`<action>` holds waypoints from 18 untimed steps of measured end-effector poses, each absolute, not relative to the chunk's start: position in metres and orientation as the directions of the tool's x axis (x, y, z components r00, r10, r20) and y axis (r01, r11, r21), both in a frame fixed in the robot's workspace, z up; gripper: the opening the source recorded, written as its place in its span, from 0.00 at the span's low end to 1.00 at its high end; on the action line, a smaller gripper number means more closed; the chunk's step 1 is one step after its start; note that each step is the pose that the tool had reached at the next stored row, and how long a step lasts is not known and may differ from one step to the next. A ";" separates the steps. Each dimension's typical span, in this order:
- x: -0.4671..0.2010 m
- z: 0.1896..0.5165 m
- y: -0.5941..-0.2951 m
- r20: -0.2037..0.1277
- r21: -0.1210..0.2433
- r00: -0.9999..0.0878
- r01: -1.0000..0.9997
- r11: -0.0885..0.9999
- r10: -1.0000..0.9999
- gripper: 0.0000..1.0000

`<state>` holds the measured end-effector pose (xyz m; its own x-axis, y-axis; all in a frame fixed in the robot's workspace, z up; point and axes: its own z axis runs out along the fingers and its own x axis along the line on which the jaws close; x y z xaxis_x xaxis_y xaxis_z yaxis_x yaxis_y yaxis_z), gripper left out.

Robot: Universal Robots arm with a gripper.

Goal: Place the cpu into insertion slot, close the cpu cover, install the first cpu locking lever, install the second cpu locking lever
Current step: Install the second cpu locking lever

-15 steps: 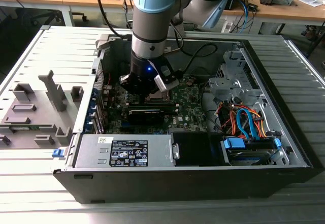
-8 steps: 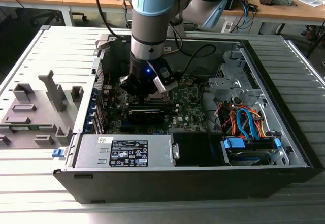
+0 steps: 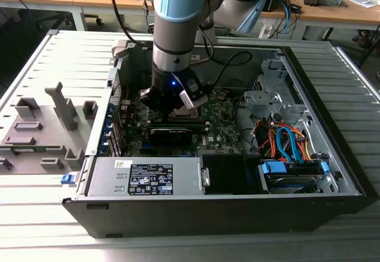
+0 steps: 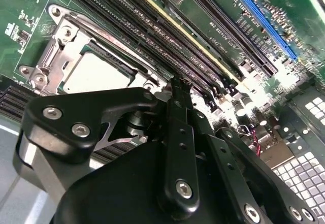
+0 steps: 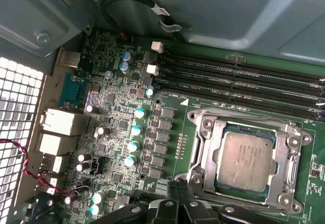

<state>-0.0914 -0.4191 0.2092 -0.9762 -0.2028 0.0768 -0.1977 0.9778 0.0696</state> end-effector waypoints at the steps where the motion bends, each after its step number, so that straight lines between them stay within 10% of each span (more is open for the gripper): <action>1: -0.091 0.209 -0.419 0.077 0.071 -0.976 -0.198 0.978 -0.203 0.11; 18: -0.091 0.230 -0.421 0.063 0.131 -0.974 -0.207 0.970 -0.216 0.11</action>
<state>-0.0913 -0.4213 0.2299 -0.9742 -0.2165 0.0632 -0.2069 0.9695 0.1313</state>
